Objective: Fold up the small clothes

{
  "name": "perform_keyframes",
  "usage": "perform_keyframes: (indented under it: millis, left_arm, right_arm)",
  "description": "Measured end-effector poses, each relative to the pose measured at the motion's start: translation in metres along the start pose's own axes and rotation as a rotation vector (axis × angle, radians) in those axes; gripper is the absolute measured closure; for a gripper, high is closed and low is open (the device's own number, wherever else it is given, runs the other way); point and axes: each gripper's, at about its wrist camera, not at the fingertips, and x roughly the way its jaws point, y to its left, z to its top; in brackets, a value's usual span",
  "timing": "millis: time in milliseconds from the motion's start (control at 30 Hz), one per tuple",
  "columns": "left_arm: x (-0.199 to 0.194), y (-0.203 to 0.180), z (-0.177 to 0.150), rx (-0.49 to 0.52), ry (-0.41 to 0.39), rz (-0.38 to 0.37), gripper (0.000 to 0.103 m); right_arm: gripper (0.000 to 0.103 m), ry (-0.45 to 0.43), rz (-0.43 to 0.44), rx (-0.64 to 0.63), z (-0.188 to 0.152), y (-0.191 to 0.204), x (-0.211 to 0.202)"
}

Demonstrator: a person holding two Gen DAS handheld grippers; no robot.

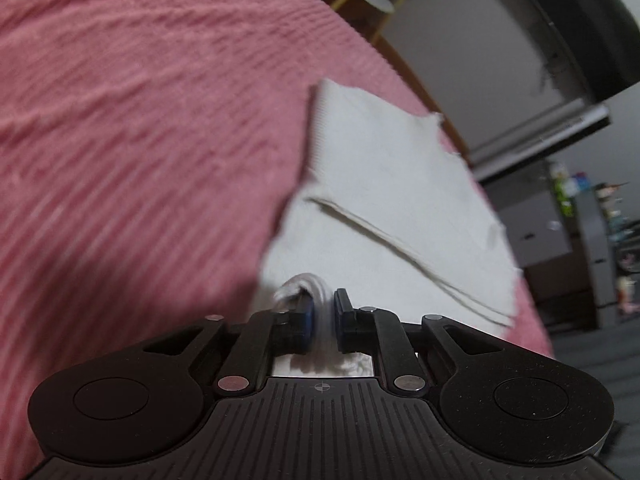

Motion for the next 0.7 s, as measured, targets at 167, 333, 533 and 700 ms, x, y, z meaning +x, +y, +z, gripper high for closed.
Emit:
perform_keyframes:
  millis: [167, 333, 533, 700]
  left_arm:
    - [-0.010, -0.005, -0.020, 0.220, -0.122, 0.055, 0.053]
    - [-0.029, -0.009, -0.041, 0.463, -0.254, 0.073, 0.013]
    - [-0.007, -0.024, -0.054, 0.565, -0.202, 0.077, 0.012]
    - [0.020, -0.028, -0.039, 0.483, -0.175, 0.085, 0.016]
  right_arm:
    - [0.071, -0.023, -0.047, -0.115, -0.009, 0.001, 0.000]
    - [0.018, -0.111, -0.155, -0.332, -0.026, 0.013, -0.018]
    - [0.018, -0.084, -0.116, -0.334, -0.025, 0.013, -0.012]
    - [0.035, -0.076, -0.134, -0.363, -0.025, 0.024, 0.008]
